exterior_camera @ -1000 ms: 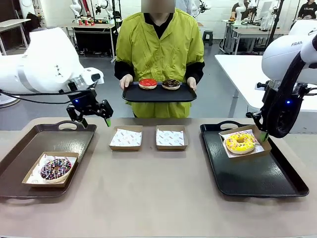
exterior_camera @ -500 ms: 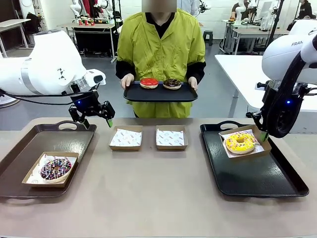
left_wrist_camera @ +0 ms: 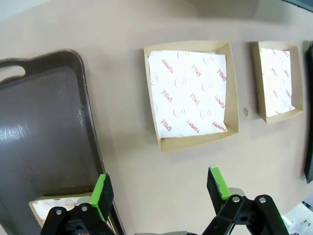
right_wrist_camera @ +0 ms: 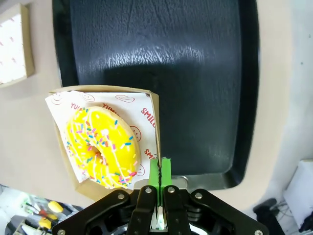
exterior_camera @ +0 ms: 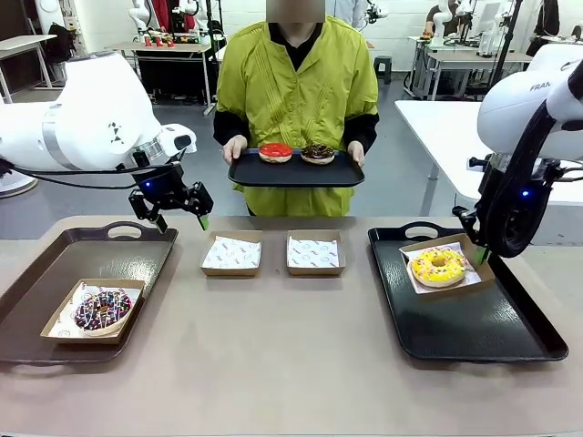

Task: Individually package the donuts and arrange them on the tray.
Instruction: Place the picked Paper togo box on the Handle tray while simultaneously picking up another Paper togo box from the table with the other hand.

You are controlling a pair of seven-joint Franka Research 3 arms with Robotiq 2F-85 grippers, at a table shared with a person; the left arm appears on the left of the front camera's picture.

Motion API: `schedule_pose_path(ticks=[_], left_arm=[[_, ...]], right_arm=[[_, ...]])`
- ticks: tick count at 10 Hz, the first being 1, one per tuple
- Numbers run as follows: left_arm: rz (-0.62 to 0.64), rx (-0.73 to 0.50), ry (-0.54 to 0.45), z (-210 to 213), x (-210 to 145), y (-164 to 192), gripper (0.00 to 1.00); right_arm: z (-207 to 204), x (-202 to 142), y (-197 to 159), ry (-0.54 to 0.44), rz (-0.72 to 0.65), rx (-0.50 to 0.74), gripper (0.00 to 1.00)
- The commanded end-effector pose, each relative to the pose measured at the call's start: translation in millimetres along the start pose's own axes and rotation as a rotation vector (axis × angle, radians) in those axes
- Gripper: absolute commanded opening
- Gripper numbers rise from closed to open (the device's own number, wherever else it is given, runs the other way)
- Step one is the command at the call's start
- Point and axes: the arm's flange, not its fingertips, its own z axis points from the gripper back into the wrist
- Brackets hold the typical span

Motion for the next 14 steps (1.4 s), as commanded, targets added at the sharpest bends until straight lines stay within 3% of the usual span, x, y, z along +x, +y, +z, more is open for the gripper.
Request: schedule_pose_path(ticks=[1,8,14], left_arm=[[0.008,0.036,-0.027,-10.1,19.5,-9.7,1.0],[0.08,0.117,0.008,-55.1,52.6,1.3,1.0],[0.079,0.137,0.049,-75.4,55.3,-1.5,1.0]], right_arm=[[-17.8,-3.0,9.0,-0.032,-0.01,0.057,0.01],[-63.3,2.3,22.3,-0.002,0.008,0.065,0.01],[-77.0,-4.0,10.3,0.04,-0.008,0.037,0.01]])
